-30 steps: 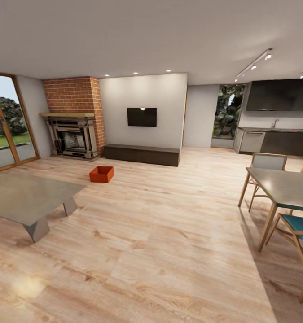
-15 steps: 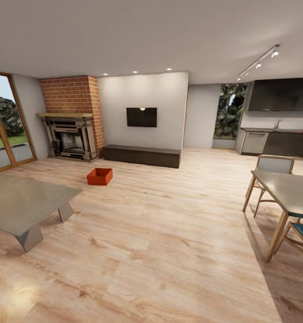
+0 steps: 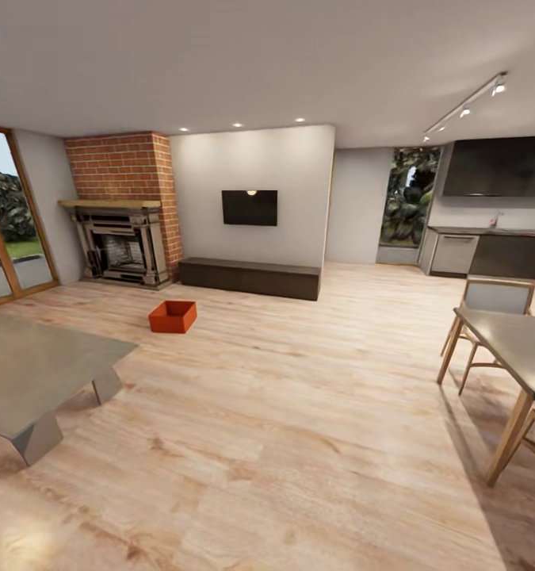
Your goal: Move the two storage containers from the living room to the garage. In the garage, place one container on the floor and stack the other container on top of it (either order is fine).
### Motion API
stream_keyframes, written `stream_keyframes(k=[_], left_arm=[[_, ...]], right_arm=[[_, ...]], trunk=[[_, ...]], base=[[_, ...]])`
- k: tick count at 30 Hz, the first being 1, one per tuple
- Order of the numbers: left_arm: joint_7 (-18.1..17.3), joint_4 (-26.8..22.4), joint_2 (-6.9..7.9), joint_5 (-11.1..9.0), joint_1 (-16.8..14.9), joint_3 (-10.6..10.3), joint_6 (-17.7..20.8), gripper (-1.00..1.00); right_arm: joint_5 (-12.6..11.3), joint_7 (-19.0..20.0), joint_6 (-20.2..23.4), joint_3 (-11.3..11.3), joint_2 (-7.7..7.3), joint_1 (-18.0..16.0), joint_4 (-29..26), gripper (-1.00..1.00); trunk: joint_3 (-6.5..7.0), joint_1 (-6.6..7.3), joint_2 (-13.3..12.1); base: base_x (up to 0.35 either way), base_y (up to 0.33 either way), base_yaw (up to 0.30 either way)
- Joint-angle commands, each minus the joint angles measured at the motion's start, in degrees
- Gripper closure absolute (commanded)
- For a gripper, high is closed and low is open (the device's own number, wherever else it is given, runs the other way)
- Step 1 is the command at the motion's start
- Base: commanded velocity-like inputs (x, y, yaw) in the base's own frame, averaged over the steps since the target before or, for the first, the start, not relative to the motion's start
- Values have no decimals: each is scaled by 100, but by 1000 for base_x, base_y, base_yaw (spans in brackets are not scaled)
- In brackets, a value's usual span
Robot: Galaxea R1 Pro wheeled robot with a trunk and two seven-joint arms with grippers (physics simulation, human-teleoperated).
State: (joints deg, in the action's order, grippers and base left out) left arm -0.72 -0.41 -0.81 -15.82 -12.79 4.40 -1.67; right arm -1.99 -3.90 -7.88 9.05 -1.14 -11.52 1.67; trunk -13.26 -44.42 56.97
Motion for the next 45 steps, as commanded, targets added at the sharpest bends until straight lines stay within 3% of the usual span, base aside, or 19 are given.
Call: stream_keyframes(k=[1, 45], left_arm=[[-7, 6, -3, -9, -5, 41, -18, -100], [-8, 6, 2, -9, -5, 43, -17, -100]], right_arm=[[-20, -14, -32, 44, 4, -8, 18, -100], [-12, -23, -3, 44, 17, -8, 18, -100]], trunk=[[-7, -4, 4], [-7, -4, 4]], base=[[323, 0, 0], [323, 0, 0]])
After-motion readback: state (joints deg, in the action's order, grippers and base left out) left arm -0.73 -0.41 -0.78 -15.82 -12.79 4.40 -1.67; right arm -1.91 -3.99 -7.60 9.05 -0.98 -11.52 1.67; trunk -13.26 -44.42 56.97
